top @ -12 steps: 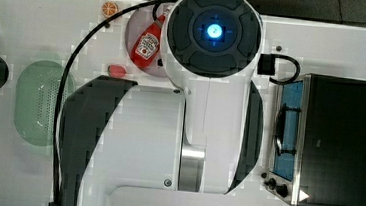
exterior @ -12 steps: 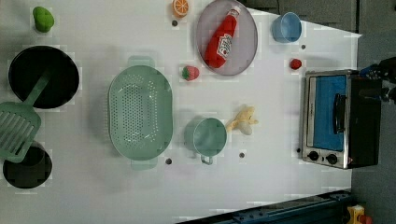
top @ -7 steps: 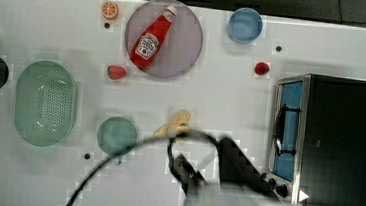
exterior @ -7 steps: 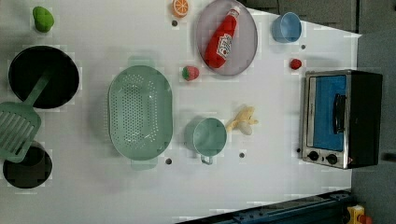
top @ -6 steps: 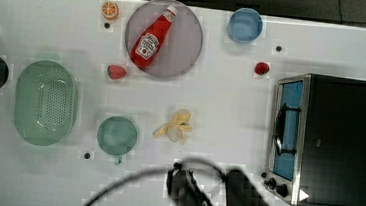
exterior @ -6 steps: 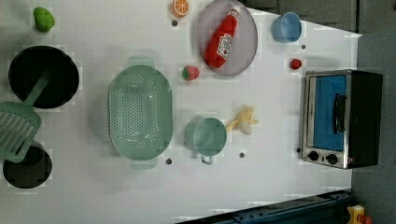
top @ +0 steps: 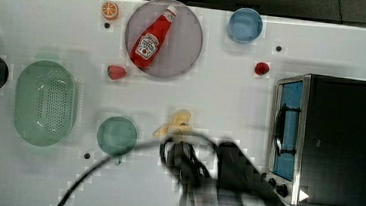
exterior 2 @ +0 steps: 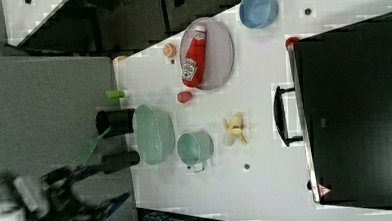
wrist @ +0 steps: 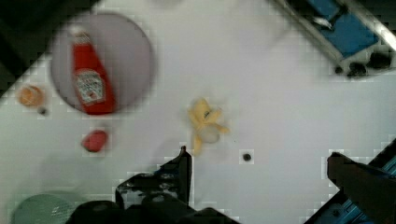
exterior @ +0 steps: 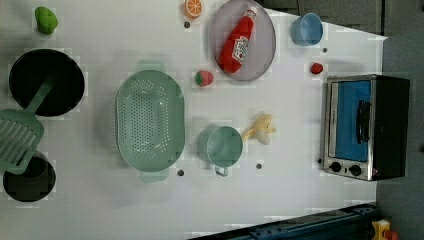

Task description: Pick banana from table and place on oven.

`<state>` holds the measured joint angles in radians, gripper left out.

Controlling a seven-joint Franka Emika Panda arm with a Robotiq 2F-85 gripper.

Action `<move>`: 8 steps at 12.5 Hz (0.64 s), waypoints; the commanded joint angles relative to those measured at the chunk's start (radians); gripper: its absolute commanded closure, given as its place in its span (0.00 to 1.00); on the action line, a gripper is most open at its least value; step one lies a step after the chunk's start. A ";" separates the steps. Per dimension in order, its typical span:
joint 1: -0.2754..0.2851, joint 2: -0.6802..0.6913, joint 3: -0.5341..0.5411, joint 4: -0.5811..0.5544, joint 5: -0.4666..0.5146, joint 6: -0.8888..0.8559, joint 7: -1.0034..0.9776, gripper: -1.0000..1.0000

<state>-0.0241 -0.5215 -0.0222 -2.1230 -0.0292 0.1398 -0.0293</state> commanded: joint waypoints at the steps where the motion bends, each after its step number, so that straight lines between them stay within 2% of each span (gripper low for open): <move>1: 0.000 0.164 0.031 -0.109 0.002 0.108 0.040 0.00; 8: 0.001 0.443 0.042 -0.226 0.003 0.472 0.040 0.00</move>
<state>-0.0149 -0.0601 0.0246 -2.3789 -0.0116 0.5757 -0.0276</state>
